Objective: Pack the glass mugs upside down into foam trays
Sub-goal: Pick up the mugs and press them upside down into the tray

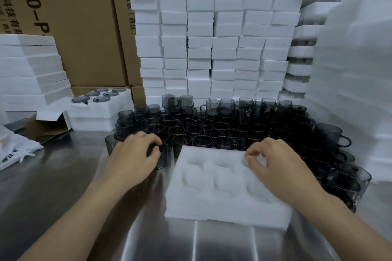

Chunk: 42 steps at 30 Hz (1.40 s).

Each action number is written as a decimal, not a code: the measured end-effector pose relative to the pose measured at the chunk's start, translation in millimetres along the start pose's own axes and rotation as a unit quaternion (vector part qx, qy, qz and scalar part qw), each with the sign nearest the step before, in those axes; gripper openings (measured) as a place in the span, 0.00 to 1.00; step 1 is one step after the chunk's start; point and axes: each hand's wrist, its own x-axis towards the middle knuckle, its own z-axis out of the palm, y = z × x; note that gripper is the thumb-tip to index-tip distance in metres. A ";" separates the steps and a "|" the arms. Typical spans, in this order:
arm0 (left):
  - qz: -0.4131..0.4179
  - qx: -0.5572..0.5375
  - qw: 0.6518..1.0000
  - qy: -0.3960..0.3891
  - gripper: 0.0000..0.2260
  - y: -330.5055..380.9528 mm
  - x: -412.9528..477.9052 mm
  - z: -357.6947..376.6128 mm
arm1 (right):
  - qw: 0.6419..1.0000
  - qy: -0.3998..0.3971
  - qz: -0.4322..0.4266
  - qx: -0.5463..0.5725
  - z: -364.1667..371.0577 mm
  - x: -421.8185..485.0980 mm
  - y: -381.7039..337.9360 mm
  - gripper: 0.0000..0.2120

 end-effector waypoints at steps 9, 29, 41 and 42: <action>0.021 -0.077 0.996 0.040 0.08 6.0 -0.7 -0.1 | 0.983 0.019 0.024 0.183 1.8 2.2 -5.8 0.09; 0.199 -0.022 0.970 0.135 0.13 25.3 -6.6 -1.6 | 0.988 -0.043 0.145 -0.020 -6.1 150.1 17.0 0.29; 0.190 -0.032 0.974 0.123 0.05 27.4 -7.4 -1.4 | 0.996 -0.010 0.084 -0.013 4.7 150.6 21.2 0.06; 0.188 -0.031 0.974 0.122 0.05 28.0 -7.8 -1.7 | 0.997 0.005 0.074 -0.007 1.8 147.5 18.2 0.06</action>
